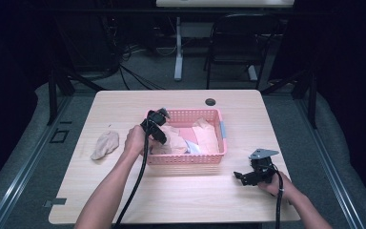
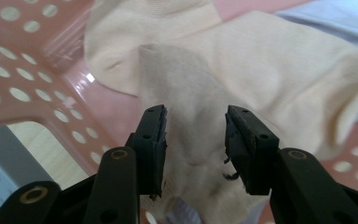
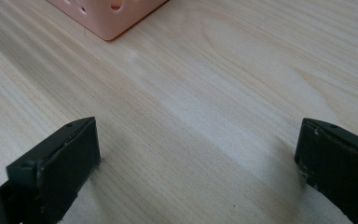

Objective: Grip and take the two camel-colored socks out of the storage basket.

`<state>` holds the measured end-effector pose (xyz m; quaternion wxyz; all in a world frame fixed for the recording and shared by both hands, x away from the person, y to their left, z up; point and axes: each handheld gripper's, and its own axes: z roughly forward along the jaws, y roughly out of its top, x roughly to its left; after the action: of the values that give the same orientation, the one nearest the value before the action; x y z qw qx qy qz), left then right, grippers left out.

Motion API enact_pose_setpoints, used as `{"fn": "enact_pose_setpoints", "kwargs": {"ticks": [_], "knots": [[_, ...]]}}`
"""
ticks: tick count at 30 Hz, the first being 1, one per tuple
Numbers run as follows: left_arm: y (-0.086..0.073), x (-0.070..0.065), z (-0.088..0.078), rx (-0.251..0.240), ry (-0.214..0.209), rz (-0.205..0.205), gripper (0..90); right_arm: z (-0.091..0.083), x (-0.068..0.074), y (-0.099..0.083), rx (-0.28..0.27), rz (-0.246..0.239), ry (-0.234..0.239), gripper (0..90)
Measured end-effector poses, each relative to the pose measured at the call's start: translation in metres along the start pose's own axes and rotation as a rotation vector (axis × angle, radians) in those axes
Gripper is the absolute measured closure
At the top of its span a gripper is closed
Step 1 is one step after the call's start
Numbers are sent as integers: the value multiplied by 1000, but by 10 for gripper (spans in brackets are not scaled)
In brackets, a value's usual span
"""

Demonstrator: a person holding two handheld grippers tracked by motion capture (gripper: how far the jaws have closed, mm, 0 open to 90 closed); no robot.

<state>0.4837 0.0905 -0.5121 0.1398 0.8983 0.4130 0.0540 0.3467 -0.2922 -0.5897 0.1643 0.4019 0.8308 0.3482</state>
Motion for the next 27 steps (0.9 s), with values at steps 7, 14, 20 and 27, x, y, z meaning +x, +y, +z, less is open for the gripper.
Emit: {"fn": "enact_pose_setpoints", "kwargs": {"ticks": [7,14,20,27], "knots": [[-3,-4,8,31,-14,21,830,0,0,0,1,-1,-4,0],[-5,-3,-11,-12,-41,30,865,0,0,0,1,0,-2,0],[1,-6,-41,-71,-46,56,866,0,0,0,2,-2,-4,0],[11,-12,-71,-101,-40,88,867,0,0,0,1,0,0,0]]}}
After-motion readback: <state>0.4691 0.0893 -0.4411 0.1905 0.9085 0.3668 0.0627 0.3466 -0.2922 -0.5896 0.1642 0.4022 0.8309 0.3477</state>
